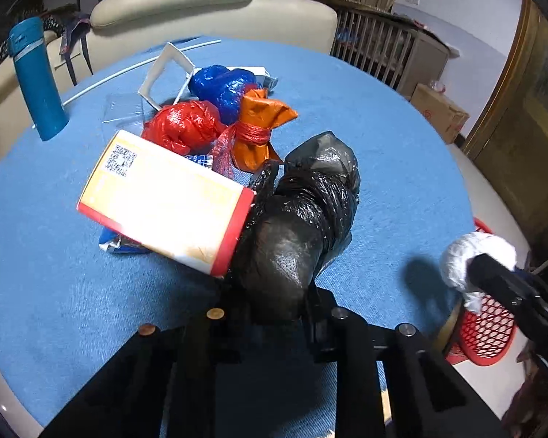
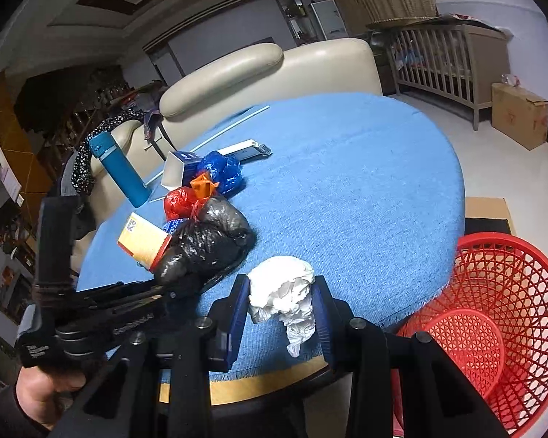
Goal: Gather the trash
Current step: 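Carry the tissue and black bag over the red basket with both tools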
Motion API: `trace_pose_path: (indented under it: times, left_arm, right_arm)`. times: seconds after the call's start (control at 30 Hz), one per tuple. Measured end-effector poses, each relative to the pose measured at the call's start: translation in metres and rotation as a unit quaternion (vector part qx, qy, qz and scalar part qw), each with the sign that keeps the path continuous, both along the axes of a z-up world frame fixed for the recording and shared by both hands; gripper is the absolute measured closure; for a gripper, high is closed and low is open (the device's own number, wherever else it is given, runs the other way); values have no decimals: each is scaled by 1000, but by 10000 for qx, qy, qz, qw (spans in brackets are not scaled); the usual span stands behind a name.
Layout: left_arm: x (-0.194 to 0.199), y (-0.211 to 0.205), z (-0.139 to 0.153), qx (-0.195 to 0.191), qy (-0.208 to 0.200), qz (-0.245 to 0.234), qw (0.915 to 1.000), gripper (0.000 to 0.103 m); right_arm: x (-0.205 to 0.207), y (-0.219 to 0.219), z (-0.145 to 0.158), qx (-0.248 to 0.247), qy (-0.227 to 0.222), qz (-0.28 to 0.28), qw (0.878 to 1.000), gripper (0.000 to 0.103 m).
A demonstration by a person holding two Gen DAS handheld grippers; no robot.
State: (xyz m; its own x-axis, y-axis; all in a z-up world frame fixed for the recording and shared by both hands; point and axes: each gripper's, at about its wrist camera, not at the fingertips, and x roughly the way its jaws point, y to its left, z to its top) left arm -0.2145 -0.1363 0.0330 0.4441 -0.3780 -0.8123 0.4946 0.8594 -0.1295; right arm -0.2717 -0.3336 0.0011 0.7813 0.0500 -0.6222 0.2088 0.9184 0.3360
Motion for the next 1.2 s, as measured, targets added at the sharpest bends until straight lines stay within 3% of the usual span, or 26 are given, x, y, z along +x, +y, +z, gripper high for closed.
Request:
trace_pose_path:
  times: [0.27,0.6,0.8,1.2]
  left_arm:
    - [-12,19,28,-405,-132,136,9990,81]
    - [-34,8,58,-600,-487,-158,9969,81]
    - [-44,-20,66,-636,-550,-608,9946,81]
    - [-85,-100,60,-385,-456,-1670,9842,81]
  right_arm:
    - [-6,4,10,-123,-76,-49,9999,66]
    - [-41,-29,28,-237,-219,-540,9980,66]
    - [-71,-71,26,-241,-155,-1047,9941,66]
    - [-113,-134,-20,-66,500,-1895,9806,66]
